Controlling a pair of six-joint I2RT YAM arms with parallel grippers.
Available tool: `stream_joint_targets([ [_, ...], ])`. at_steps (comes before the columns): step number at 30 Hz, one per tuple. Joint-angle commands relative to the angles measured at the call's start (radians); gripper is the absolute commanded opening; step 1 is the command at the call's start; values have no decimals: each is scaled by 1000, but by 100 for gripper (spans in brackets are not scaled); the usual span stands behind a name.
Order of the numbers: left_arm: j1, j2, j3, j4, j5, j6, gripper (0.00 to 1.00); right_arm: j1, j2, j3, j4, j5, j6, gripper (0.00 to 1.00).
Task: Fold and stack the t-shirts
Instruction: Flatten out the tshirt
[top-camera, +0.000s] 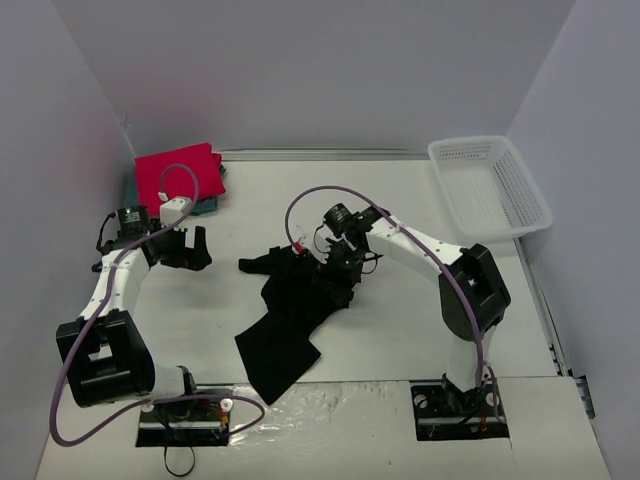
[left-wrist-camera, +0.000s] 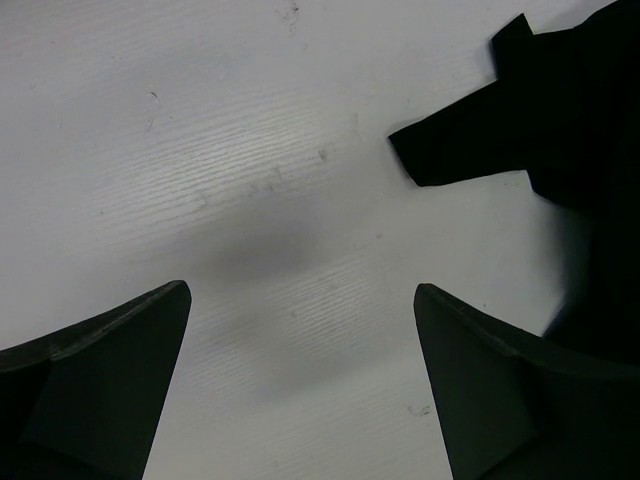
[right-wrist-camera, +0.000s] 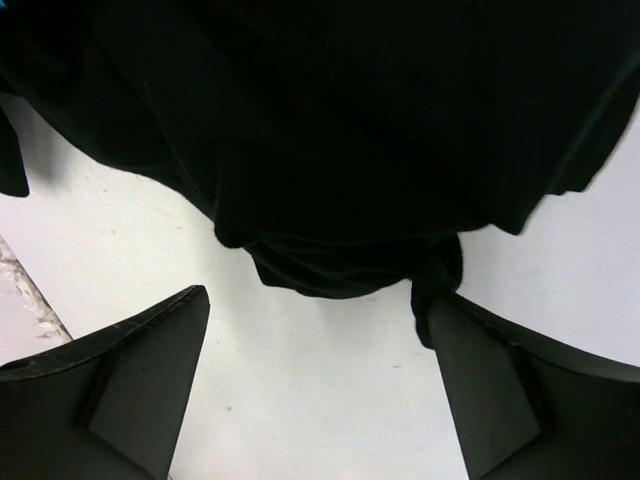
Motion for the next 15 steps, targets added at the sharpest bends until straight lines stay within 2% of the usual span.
stream_joint_targets([
  [1, -4, -3, 57, -20, 31, 17, 94, -9, 16, -23, -72, -31, 0, 84],
  [8, -6, 0, 57, -21, 37, 16, 94, -17, 66, -46, -69, -56, -15, 76],
  [14, -12, 21, 66, -26, 40, 14, 94, -29, 111, -39, -69, -54, -24, 25],
  [15, -21, 26, 71, -24, 40, 14, 94, -30, 115, -33, -67, -54, -26, 10],
])
